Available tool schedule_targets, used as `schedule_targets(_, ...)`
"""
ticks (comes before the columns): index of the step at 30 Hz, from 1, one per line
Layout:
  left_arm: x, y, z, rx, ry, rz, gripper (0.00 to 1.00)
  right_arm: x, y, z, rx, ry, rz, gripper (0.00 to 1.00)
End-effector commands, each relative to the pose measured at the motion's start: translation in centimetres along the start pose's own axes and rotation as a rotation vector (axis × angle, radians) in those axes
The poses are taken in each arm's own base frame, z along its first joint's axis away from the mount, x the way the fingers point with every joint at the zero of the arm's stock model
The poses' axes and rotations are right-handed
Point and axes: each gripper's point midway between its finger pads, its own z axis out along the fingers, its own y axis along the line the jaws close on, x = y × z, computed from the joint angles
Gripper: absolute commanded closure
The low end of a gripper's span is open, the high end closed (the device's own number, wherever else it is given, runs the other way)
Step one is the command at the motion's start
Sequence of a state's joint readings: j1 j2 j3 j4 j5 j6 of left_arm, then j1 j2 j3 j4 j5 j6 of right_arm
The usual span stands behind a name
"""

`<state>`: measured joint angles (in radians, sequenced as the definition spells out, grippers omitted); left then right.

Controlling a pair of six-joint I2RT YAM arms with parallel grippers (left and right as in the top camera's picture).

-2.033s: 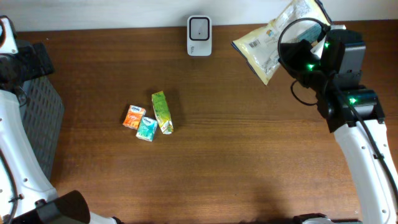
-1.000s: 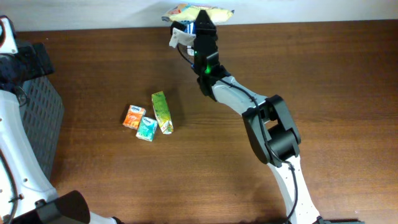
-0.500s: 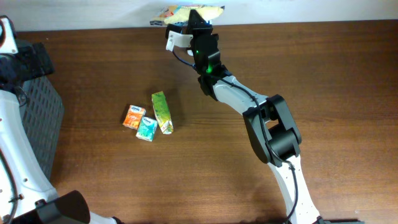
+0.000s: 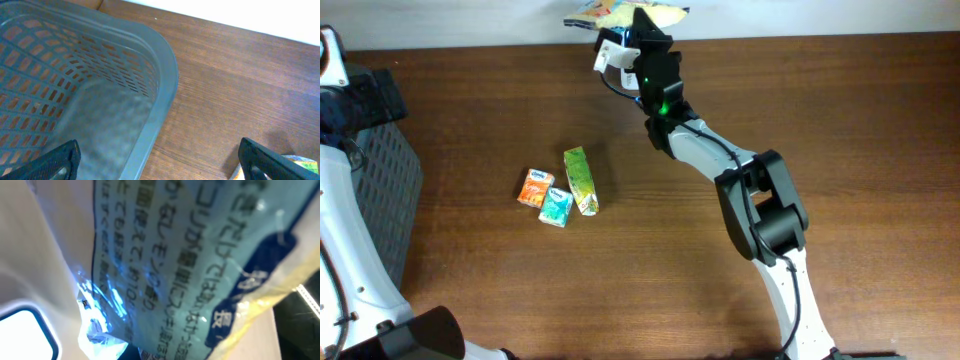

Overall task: Scan the item barcode
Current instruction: 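Raise the bag with the right gripper toward the white scanner, then carry the yellow bag right and drop it on the table's right side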

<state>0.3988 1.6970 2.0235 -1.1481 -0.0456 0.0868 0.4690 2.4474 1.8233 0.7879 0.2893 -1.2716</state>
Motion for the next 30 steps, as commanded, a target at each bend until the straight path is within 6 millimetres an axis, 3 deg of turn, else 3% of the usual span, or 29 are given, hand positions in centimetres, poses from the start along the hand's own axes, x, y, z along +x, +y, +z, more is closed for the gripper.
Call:
schedule_targets(1, -0.4, 0.3, -0.5, -0.007, -0.016, 0.006, 0.01, -3.7, -3.4, -0.6, 0.065, -0.039, 0.288, 0.96)
schedule_targets(2, -0.4, 0.3, -0.5, -0.007, -0.017, 0.006, 0.01, -3.9, -4.2, -0.7, 0.045, -0.023, 0.333, 0.96)
schedule_targets(4, -0.4, 0.3, -0.5, -0.007, -0.017, 0.006, 0.01, -4.7, -7.5, -1.2, 0.053, -0.001, 0.445, 0.96)
schedule_targets(7, -0.4, 0.3, -0.5, -0.007, -0.017, 0.006, 0.01, -6.1, -13.8, -3.4, -0.021, 0.032, 0.744, 0.96)
schedule_targets(10, -0.4, 0.3, -0.5, -0.007, -0.017, 0.006, 0.01, -6.8, -16.3, -6.9, -0.285, 0.059, 1.065, 0.96)
schedule_targets(11, -0.4, 0.3, -0.5, -0.007, -0.017, 0.006, 0.01, -6.5, -17.0, -9.6, -0.476, 0.084, 1.209, 0.96)
schedule_targets(13, -0.4, 0.3, -0.5, -0.007, -0.017, 0.006, 0.01, -5.3, -17.5, -13.6, -0.732, 0.122, 1.316, 0.96)
schedule_targets(14, -0.4, 0.3, -0.5, -0.007, -0.017, 0.006, 0.01, -3.8, -17.7, -15.7, -0.839, 0.158, 1.355, 0.96)
schedule_targets(16, -0.4, 0.3, -0.5, -0.007, -0.017, 0.006, 0.01, 0.7, -17.7, -17.7, -0.898, 0.295, 1.429, 0.96)
schedule_targets(19, -0.4, 0.3, -0.5, -0.007, -0.017, 0.006, 0.01, 11.7, -16.2, -20.3, -0.820, 0.677, 1.596, 0.96)
schedule_targets(23, -0.4, 0.3, -0.5, -0.007, -0.017, 0.006, 0.01, 26.0, -11.4, -24.8, -0.637, 1.178, 1.710, 0.96)
schedule_targets(24, -0.4, 0.3, -0.5, -0.007, -0.017, 0.006, 0.01, 28.4, -10.0, -25.7, -0.599, 1.267, 1.727, 0.96)
schedule_targets(25, -0.4, 0.3, -0.5, -0.007, -0.017, 0.006, 0.01, 32.3, -6.9, -27.5, -0.557, 1.418, 1.779, 0.96)
schedule_targets(27, -0.4, 0.3, -0.5, -0.007, -0.017, 0.006, 0.01, 36.2, -2.7, -30.0, -0.554, 1.571, 1.850, 0.96)
schedule_targets(30, -0.4, 0.3, -0.5, -0.007, -0.017, 0.006, 0.01, 39.4, -0.8, -32.3, -0.520, 1.667, 1.906, 0.96)
